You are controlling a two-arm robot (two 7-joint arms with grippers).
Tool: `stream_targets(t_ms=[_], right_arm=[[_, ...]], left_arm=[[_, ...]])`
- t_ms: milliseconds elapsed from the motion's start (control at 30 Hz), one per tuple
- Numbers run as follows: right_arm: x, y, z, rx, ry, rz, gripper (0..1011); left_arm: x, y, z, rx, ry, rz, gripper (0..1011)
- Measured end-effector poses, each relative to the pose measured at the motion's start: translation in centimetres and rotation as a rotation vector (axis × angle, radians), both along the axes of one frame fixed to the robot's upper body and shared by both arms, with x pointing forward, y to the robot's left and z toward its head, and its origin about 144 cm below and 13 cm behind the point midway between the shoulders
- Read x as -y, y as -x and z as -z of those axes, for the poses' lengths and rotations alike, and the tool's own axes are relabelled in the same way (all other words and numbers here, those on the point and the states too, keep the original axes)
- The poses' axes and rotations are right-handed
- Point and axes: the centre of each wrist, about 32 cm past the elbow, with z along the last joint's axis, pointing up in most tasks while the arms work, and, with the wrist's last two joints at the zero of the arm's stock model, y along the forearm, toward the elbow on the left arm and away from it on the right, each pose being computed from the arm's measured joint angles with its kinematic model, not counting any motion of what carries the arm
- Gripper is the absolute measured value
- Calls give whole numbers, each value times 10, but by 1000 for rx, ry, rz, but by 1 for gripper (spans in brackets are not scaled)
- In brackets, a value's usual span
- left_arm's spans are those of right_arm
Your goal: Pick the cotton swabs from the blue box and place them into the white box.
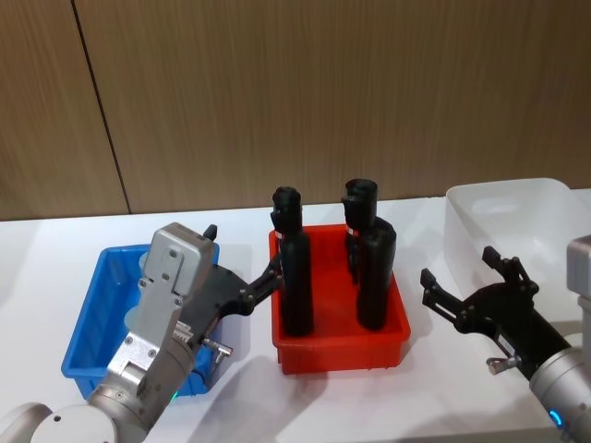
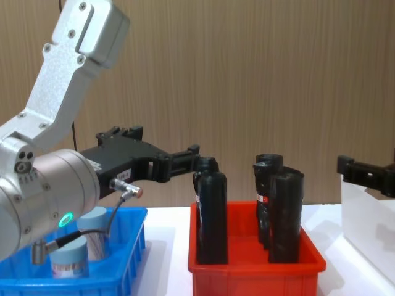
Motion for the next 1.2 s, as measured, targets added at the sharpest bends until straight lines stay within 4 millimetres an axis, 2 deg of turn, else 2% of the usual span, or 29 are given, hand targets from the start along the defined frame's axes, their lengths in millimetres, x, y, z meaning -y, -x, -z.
stream_targets(t_ms=[1200], right_arm=[[0,0,0,0,0,0,1002]], left_arm=[[0,0,0,0,0,0,1004]])
